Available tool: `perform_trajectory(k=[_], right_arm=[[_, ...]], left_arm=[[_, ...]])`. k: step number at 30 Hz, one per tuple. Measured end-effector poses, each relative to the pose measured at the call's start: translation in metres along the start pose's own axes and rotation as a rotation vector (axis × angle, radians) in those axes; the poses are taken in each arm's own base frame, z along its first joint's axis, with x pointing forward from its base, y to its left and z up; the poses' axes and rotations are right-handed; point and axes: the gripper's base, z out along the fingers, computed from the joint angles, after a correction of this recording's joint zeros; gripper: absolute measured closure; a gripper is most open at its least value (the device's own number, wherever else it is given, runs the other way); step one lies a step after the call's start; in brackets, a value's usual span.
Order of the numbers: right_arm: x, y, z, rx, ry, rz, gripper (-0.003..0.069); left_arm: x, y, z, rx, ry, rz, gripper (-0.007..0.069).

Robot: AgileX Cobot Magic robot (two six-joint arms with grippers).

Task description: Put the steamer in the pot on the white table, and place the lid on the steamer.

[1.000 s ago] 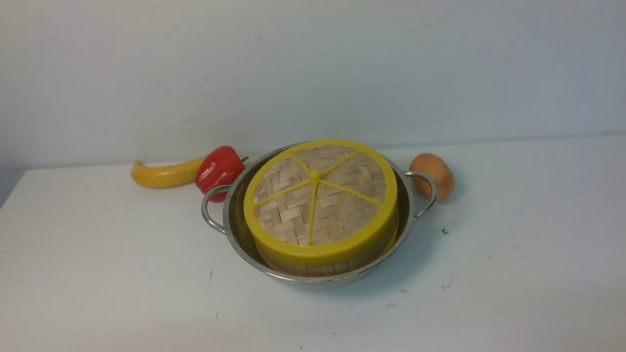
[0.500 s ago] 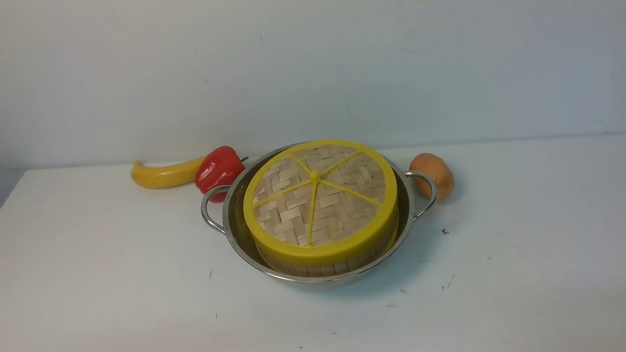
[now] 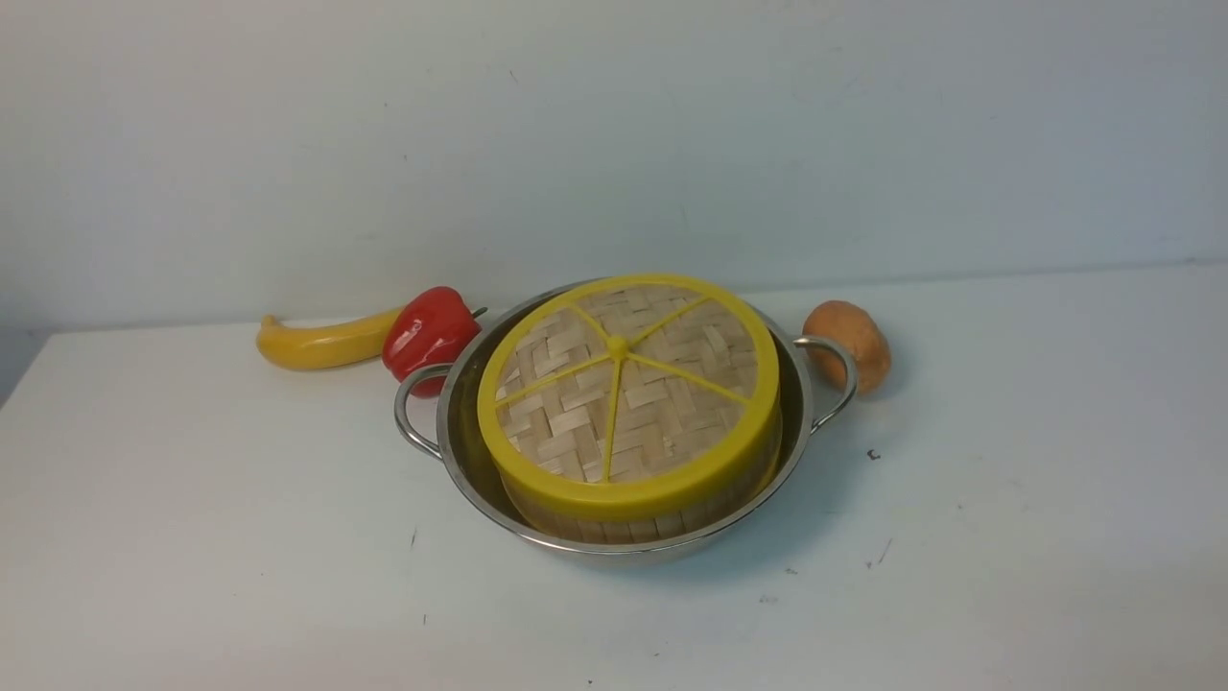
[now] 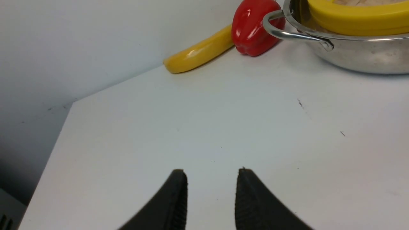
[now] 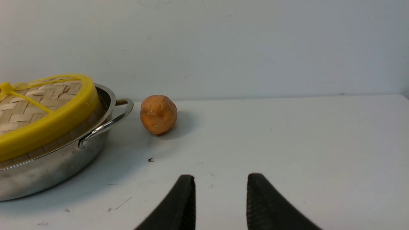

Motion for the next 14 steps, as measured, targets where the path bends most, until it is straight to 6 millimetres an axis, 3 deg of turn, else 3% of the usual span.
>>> perform_trajectory(k=[14], right_arm=[[0.0000, 0.0000, 0.0000, 0.000, 0.000, 0.000, 0.0416]], left_arm=[[0.0000, 0.0000, 0.0000, 0.000, 0.000, 0.000, 0.0404]])
